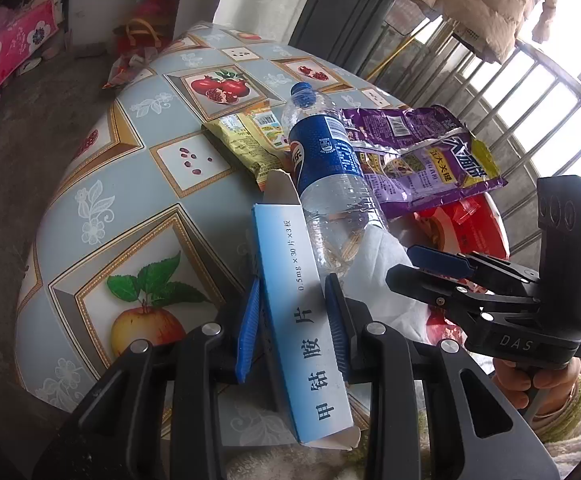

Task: Collect trash
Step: 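Grasp the white medicine box with the left tool while the right tool grasps the tissue, then lift the medicine box and white tissue off the table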

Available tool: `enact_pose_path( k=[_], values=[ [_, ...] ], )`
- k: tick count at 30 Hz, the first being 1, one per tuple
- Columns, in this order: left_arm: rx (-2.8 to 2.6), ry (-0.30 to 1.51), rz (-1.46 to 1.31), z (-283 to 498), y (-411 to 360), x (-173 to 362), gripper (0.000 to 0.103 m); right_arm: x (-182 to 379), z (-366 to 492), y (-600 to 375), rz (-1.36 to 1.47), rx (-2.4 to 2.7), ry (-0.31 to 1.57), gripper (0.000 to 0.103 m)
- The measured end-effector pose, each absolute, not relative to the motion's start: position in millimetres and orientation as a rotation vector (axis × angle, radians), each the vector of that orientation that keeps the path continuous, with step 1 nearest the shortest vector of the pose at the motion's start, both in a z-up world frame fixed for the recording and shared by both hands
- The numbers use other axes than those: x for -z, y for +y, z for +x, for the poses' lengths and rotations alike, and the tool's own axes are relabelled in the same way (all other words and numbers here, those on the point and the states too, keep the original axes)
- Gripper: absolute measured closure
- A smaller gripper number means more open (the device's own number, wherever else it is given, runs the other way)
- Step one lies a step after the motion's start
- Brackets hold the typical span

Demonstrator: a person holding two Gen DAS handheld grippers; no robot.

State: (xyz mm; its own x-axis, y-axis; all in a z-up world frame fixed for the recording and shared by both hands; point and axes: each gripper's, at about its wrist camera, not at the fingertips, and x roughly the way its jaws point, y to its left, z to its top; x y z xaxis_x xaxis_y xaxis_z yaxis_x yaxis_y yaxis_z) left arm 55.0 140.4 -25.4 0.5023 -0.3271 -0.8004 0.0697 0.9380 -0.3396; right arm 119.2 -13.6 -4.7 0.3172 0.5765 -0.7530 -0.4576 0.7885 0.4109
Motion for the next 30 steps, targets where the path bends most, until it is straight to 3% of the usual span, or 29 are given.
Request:
enact_pose_path(
  k=[5, 10, 14, 30],
  values=[
    [0.245, 1.019, -0.283, 54.9, 140.3, 25.7, 0.073, 4.5, 118.5, -11.6, 0.123, -0.683, 1.053, 0.068],
    [0.245, 1.020, -0.294, 55.0, 141.2, 26.2, 0.073, 3.9, 118.0, -10.7, 0.122, -0.683, 1.061, 0.092],
    [0.243, 1.019, -0.291, 55.2, 140.8, 26.1, 0.073, -0.7, 115.5, -15.2, 0.145, -0.689, 1.058, 0.101],
    [0.224, 1.037, -0.295, 57.2, 140.6, 30.0, 0.071, -33.4, 116.1, -38.8, 0.284, -0.713, 0.971, 0.102]
  ],
)
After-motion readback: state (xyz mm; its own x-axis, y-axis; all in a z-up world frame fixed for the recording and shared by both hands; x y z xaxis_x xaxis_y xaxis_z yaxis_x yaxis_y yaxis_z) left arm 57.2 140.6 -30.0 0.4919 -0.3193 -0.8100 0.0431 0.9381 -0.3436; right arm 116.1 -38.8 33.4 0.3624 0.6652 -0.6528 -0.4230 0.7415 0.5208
